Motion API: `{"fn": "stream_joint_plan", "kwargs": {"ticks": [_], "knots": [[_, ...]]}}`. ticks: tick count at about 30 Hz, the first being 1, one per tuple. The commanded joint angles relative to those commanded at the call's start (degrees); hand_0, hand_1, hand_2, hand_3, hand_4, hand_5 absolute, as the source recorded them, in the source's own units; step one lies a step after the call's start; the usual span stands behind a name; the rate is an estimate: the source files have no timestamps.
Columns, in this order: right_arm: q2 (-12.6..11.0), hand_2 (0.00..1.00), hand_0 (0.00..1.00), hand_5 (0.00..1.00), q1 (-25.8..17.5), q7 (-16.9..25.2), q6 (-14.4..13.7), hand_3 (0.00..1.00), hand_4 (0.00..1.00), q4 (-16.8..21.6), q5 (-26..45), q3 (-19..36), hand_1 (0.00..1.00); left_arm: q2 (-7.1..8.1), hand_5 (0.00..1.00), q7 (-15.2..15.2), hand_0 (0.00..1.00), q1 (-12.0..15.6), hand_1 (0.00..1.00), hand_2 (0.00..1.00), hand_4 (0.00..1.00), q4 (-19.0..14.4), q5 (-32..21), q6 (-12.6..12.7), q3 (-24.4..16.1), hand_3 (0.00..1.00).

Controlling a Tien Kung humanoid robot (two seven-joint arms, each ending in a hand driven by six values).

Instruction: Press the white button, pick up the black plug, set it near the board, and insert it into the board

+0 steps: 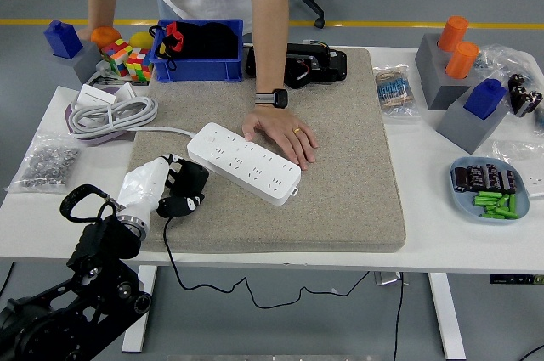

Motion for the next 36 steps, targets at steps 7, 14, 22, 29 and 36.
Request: {"fn": "stream_joint_plan", "kwargs": {"ticks": [7, 14, 22, 29, 36], "knots": [[-0.02, 0.617, 0.634, 0.461, 0.04, 0.16, -0.11, 0.603, 0.671, 0.01, -0.01, -0.09, 0.635, -0.08, 0.002, -2.12, 0.298, -0.10, 0.349, 0.374, 0.678, -0.01, 1.56, 2.11, 0.17, 0.577], [0.04, 0.617, 0.634, 0.459, 0.11, 0.33, -0.22, 0.603, 0.671, -0.01, -0.01, 0.03, 0.635, 0.08, 0.002, -5.45, 0.305, -0.31, 0.347, 0.369, 0.659, 0.21, 1.64, 3.62, 0.23, 0.568], [0.04, 0.616, 0.633, 0.461, 0.07, 0.45, -0.30, 0.598, 0.671, -0.01, 0.10, -0.07, 0.635, 0.33, 0.002, -9.67, 0.299, -1.10, 0.344, 0.356, 0.647, 0.95, 0.25, 5.03, -0.19, 0.569], [0.00, 0.616, 0.633, 0.459, 0.12, 0.46, -0.30, 0.598, 0.671, -0.01, 0.24, -0.24, 0.634, 0.63, 0.002, -9.87, 0.298, -4.61, 0.343, 0.353, 0.646, 2.97, -2.44, 4.43, 1.29, 0.569], [-0.04, 0.615, 0.633, 0.459, 0.15, 0.43, -0.30, 0.598, 0.671, -0.07, 0.38, -0.18, 0.633, 1.00, 0.002, -9.81, 0.309, -8.78, 0.345, 0.355, 0.653, 5.06, -3.43, 4.08, 4.56, 0.570]]}}
